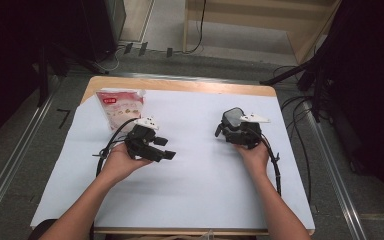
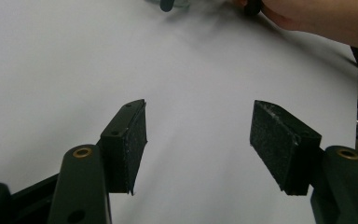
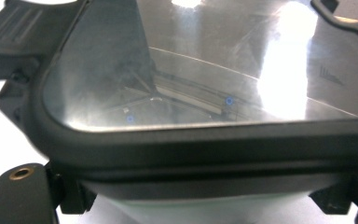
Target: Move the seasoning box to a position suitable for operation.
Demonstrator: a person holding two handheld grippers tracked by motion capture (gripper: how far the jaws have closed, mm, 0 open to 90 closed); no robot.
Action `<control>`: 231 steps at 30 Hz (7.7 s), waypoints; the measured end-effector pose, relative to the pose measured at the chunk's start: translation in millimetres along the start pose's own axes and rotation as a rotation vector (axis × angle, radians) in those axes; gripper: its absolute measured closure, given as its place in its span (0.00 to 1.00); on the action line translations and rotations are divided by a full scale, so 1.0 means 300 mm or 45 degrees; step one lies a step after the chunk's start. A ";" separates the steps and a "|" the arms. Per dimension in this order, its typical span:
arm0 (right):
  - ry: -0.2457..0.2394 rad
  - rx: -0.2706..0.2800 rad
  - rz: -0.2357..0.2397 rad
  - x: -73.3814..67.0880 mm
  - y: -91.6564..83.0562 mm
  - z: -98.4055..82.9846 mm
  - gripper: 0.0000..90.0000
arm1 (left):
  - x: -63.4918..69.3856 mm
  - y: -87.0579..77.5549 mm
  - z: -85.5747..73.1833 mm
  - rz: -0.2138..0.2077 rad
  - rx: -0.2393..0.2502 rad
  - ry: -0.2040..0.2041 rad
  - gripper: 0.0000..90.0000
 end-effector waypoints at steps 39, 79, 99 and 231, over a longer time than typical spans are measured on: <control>-0.021 0.039 0.163 -0.168 -0.041 0.056 0.17 | -0.015 -0.015 0.001 0.009 0.023 -0.007 0.41; -0.247 -0.114 0.378 -0.532 -0.021 -0.104 0.17 | -0.024 -0.018 -0.010 0.016 0.022 -0.007 0.41; -0.209 -0.199 0.456 -0.509 -0.142 -0.094 0.22 | -0.036 -0.049 -0.004 0.021 0.049 -0.022 0.50; -0.098 -0.215 0.527 -0.637 -0.279 -0.135 1.00 | 0.067 0.024 -0.007 -0.143 -0.032 -0.124 0.53</control>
Point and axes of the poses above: each handheld gripper's, and its own axes: y roughly forward along the jaws, z roughly out of its top, x roughly to its right, the point moved 6 cm from there along y, roughly forward along the jaws, and after that the axes turned 13 degrees about z, right-handed, at the moved point
